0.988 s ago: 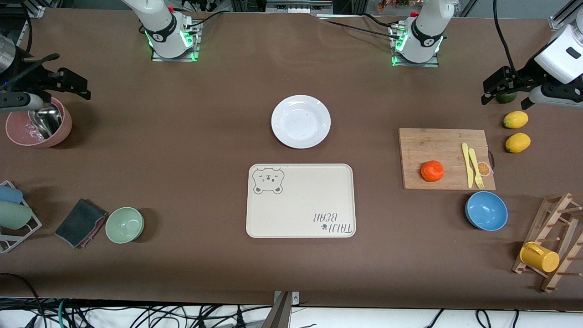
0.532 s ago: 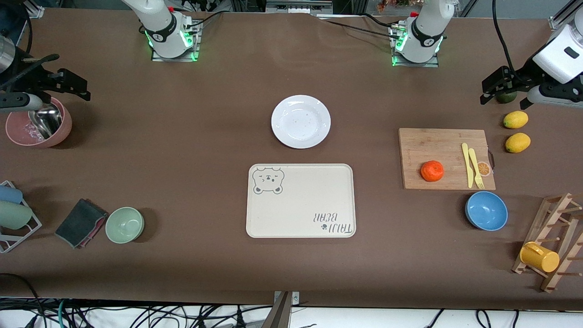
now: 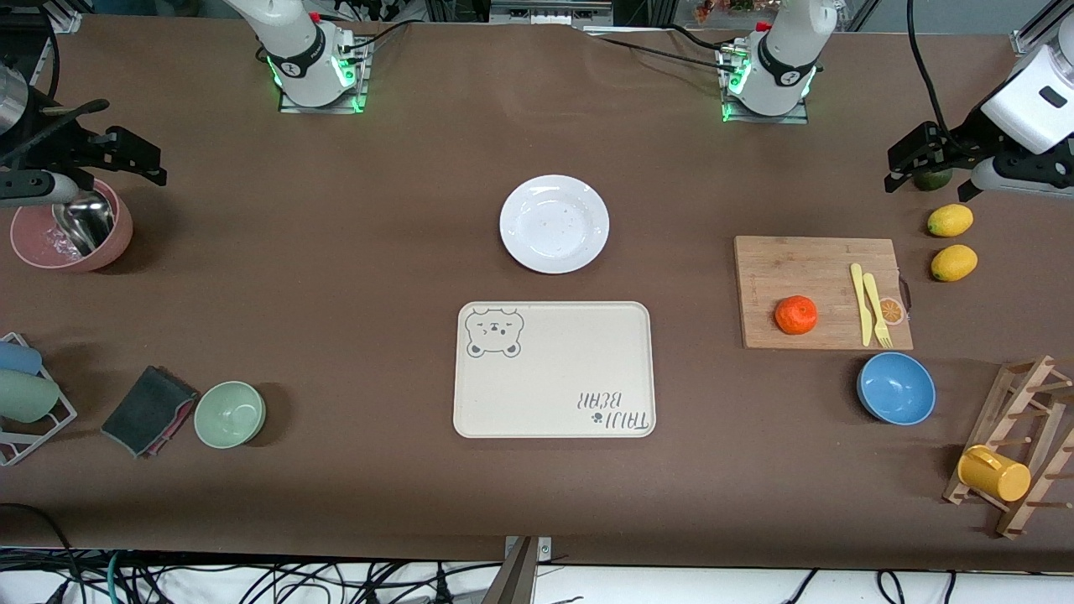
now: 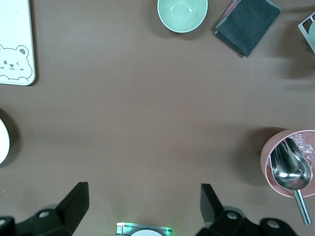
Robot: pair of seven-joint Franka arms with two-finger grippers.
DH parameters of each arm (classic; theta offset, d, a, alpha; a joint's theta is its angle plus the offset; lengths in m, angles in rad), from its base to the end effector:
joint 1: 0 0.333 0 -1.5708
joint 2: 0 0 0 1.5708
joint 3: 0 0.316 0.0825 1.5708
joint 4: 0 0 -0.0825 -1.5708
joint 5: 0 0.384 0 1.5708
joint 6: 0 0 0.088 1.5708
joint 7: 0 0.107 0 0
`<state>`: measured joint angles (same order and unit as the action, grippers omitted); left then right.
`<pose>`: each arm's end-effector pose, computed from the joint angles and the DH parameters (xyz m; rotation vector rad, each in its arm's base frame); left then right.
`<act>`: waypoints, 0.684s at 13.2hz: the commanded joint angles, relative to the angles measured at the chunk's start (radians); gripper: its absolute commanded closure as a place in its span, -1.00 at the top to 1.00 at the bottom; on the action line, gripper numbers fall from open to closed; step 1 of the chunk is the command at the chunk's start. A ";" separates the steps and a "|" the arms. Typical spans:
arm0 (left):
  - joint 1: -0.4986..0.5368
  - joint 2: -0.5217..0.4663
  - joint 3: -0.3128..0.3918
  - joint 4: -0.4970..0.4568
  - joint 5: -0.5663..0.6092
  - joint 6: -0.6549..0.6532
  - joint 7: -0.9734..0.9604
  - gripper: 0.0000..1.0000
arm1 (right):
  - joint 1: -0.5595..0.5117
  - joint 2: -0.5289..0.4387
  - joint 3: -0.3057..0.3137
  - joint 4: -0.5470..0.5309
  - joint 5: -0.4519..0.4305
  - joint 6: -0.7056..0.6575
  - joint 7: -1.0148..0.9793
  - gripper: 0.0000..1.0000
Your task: Place orange and plate with both arms
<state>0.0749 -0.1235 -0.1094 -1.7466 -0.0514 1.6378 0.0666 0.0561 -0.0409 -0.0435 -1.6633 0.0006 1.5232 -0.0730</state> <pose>0.5199 -0.0265 0.6130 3.1002 -0.1509 0.0227 0.5342 0.0063 0.5995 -3.1295 -0.1342 0.1554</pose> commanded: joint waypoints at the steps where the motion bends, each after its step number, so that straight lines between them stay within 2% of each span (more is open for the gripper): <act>1: 0.000 0.012 -0.004 0.029 0.007 -0.018 0.016 1.00 | -0.004 -0.024 0.004 -0.020 0.001 0.011 0.007 1.00; 9: -0.001 0.015 -0.013 0.030 0.001 -0.013 0.013 1.00 | -0.004 -0.024 0.004 -0.020 0.001 0.012 0.007 1.00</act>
<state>0.0743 -0.1235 -0.1185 -1.7465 -0.0514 1.6378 0.0666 0.0561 -0.0409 -0.0435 -1.6633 0.0006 1.5242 -0.0730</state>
